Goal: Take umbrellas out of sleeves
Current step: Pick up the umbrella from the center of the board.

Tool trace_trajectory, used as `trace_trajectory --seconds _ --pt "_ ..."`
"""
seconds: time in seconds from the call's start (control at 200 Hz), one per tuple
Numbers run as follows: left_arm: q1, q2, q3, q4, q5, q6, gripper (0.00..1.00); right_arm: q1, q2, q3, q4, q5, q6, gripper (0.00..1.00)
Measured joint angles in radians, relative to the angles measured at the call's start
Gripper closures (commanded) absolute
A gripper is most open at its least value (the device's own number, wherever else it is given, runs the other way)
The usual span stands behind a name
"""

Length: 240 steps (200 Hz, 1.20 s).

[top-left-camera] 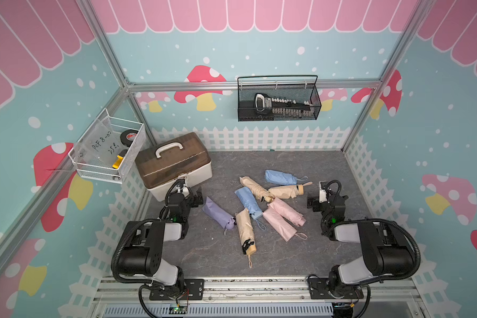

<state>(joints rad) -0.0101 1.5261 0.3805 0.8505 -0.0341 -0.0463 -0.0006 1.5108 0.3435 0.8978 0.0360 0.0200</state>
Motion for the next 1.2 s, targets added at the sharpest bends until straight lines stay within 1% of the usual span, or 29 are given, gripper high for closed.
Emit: trace_trajectory --seconds 0.055,0.14,0.335,1.011,1.106,1.151,1.201 --pt "-0.026 0.0 -0.004 0.015 -0.044 0.011 0.01 0.0 0.0 0.0 0.0 0.0 0.0 0.01" --pt "-0.056 0.0 -0.005 0.029 -0.071 0.022 0.01 0.0 0.0 0.0 0.0 0.0 0.0 0.01" --pt "-0.058 0.0 -0.005 0.041 -0.105 0.028 0.01 0.0 0.0 0.0 0.0 0.0 0.0 0.01" --pt "-0.058 0.0 -0.005 0.045 -0.112 0.028 0.01 0.0 0.0 0.0 0.0 0.0 0.0 0.01" --pt "-0.04 0.001 0.002 0.026 -0.109 0.02 0.01 0.0 0.0 0.0 -0.001 0.005 0.0 0.01" --pt "-0.034 0.0 0.002 0.023 -0.129 0.02 0.01 0.001 -0.014 0.011 -0.04 0.017 0.003 0.01" --pt "-0.045 -0.011 0.002 0.005 -0.159 0.023 0.01 0.003 -0.05 0.044 -0.14 0.029 0.005 0.01"
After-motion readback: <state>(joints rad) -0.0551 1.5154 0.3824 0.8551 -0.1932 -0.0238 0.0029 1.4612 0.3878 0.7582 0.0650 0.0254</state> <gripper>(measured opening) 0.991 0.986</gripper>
